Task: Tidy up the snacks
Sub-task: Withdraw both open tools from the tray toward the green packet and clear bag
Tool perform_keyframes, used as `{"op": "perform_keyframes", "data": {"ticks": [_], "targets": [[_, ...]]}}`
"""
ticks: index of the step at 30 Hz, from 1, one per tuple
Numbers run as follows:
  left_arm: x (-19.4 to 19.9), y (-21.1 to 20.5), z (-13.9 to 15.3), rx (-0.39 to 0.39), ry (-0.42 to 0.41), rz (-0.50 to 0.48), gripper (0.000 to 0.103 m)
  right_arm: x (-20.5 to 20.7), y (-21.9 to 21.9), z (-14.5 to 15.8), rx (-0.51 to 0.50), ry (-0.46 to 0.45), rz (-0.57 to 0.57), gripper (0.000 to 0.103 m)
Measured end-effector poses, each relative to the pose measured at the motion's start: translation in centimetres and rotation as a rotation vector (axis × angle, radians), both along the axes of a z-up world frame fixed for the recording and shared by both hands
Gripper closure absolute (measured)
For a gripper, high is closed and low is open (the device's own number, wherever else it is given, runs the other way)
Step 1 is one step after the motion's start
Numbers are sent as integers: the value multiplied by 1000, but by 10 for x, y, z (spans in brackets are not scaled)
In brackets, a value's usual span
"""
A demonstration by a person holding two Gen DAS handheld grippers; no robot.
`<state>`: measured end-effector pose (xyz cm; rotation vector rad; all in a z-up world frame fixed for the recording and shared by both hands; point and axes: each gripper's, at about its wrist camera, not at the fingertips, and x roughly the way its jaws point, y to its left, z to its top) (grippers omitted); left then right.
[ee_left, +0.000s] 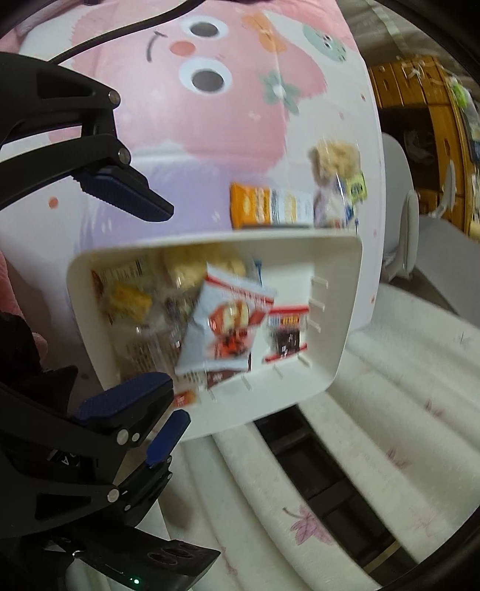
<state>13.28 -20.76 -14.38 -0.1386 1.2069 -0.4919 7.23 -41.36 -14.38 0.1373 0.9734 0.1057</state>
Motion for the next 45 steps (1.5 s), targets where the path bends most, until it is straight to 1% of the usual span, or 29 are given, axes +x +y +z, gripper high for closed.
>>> {"op": "perform_keyframes", "data": {"ticks": [8,14,17,18,20,21,29,33,37,39,41,45], "targets": [[1,58,0,-2,14,41,20,0,39,-2,25,28,-12,63],[6,105,5,4,7,45,20,0,71,3,41,35,-74,63],[9,129,8,7,0,45,20,0,89,8,37,18,-112,62],[11,139,9,8,-3,47,20,0,94,10,38,11,-121,62],[14,160,9,13,-3,50,20,0,105,13,49,-4,-156,56],[15,167,8,16,-2,50,20,1,111,13,52,-7,-170,56],[33,229,-6,56,23,9,20,3,164,0,50,7,-263,56],[48,247,-13,71,48,-11,20,7,190,-11,38,24,-303,55],[68,256,-17,68,71,-21,20,12,205,-17,17,46,-349,55],[78,257,-18,61,79,-16,20,14,208,-18,4,51,-371,53],[88,258,-18,57,83,-6,20,17,209,-19,0,54,-391,48],[113,255,-21,47,87,17,20,28,209,-24,-15,57,-429,46]]}}
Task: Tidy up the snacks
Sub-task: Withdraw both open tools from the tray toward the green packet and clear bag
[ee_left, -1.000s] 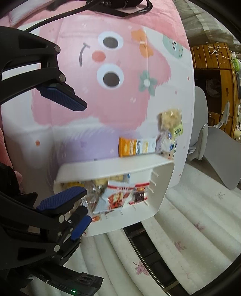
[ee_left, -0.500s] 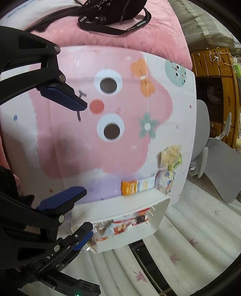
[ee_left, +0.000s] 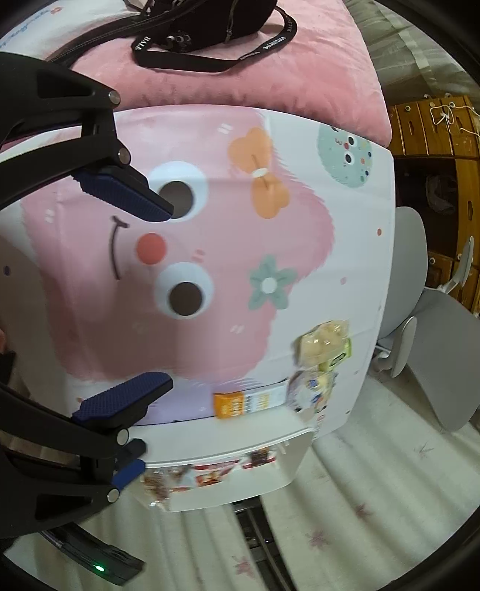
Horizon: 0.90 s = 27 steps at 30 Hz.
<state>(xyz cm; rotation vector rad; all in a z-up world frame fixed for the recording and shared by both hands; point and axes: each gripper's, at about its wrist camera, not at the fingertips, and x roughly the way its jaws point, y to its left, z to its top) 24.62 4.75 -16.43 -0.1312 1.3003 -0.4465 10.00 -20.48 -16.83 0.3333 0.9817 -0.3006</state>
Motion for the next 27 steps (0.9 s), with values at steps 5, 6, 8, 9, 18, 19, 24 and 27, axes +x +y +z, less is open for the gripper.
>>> {"op": "perform_keyframes", "data": {"ticks": [5,6,8,9,18,19,24,27], "targets": [[33,-12,-5,23,5,7,20,20,0,-13,-7,-4,-41,38],[42,-16,-7,32,8,7,20,24,0,-16,-9,-5,-48,37],[56,-23,-11,44,19,6,20,32,-1,-22,-7,-17,-67,34],[65,-28,-13,50,25,7,20,36,-2,-25,-9,-21,-78,34],[136,-82,-33,82,44,-10,20,78,1,-55,-102,-68,-129,24],[142,-86,-36,86,45,-7,20,82,2,-59,-114,-68,-127,22],[170,-114,-52,99,78,-6,20,97,-4,-76,-111,-49,-152,22],[182,-130,-60,116,82,-16,20,103,-8,-85,-103,-42,-169,22]]}}
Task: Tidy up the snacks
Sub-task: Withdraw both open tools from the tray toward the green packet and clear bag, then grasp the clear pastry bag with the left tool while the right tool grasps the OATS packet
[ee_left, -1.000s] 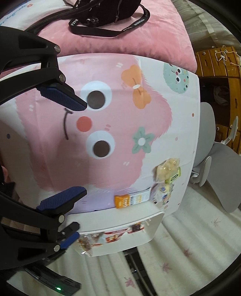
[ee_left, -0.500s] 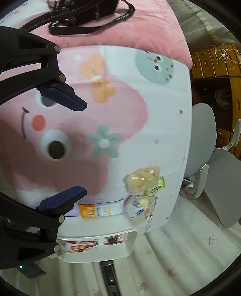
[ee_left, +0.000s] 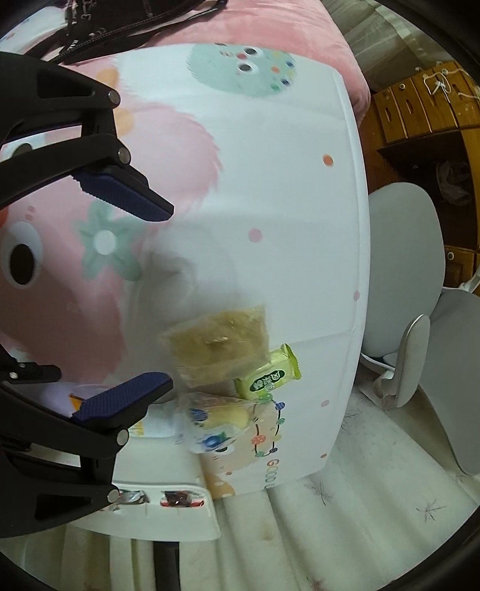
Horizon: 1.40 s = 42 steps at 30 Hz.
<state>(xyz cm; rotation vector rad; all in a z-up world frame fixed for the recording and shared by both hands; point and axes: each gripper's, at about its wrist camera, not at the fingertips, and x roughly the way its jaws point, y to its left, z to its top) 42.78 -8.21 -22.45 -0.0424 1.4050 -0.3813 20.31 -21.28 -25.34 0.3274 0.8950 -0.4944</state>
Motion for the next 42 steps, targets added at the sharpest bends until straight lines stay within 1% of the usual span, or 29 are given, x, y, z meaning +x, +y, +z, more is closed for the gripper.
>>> {"op": "perform_keyframes", "data": {"ticks": [4,6,9,11,13,20,25,28,30,31,33,35,36,39,41,42], "targets": [[14,-16,-9,19,-1,-4,20,5,0,-3,-25,-21,-16,22],[21,-23,-14,26,-3,3,20,7,-1,-1,-29,-34,-12,22],[29,-32,-20,36,-2,4,20,14,0,1,-63,-51,2,22],[32,-36,-22,46,-6,1,20,19,-1,2,-102,-48,0,22],[36,-43,-27,56,-6,-3,20,23,-5,1,-116,-48,-2,22],[42,-59,-43,82,16,-19,20,38,-9,-11,-107,-5,17,22],[44,-69,-53,85,22,-23,20,43,-7,-15,-126,3,40,22],[44,-75,-57,91,22,-31,20,46,-7,-17,-154,15,54,23],[45,-77,-60,100,31,-28,28,48,-9,-19,-166,28,54,24],[45,-78,-62,102,38,-24,29,50,-11,-21,-164,34,56,25],[43,-78,-62,116,22,-9,33,52,-16,-27,-124,56,52,29],[41,-78,-62,127,13,-8,37,51,-21,-28,-97,44,44,33],[40,-77,-62,136,2,-6,43,51,-22,-28,-102,43,47,35],[40,-74,-60,143,-3,6,49,52,-23,-28,-104,41,54,37],[40,-72,-60,141,0,16,50,52,-25,-28,-93,37,58,43],[40,-72,-60,142,0,16,51,52,-25,-27,-96,39,58,49]]}}
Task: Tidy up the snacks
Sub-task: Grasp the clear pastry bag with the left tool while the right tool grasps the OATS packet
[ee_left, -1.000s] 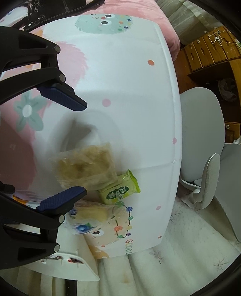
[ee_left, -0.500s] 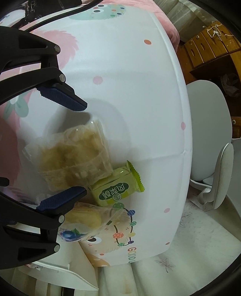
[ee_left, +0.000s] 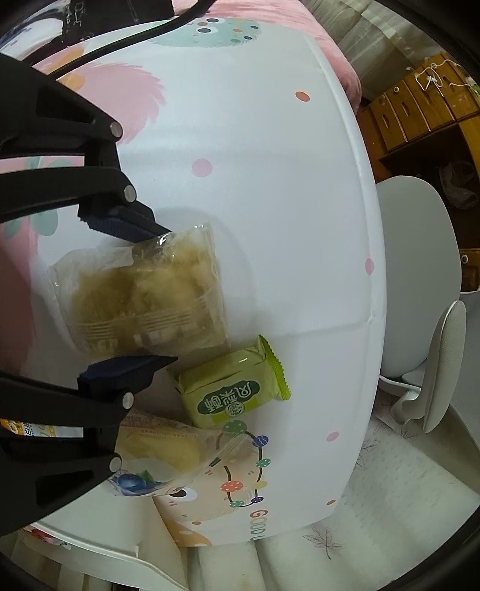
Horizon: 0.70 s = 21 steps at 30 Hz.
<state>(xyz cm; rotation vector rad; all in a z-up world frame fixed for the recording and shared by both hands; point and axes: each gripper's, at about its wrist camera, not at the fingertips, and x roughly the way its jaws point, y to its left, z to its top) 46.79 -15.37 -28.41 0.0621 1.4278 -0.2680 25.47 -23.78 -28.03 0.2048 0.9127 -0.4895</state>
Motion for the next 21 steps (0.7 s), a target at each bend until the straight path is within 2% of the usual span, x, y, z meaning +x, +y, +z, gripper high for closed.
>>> {"op": "perform_keyframes", "data": {"ticks": [1,4,6,13,21], "targets": [[-1,1,0,2,1,0,52,0,0,1,-2,3,3,57],[-3,5,2,12,3,2,55,0,-1,2,-17,20,5,60],[-6,8,4,19,4,1,59,0,-2,3,-10,28,0,60],[-26,26,12,35,27,7,60,-5,-10,7,44,46,-16,61],[-62,52,32,34,34,-8,60,-21,0,28,74,36,5,61]]}}
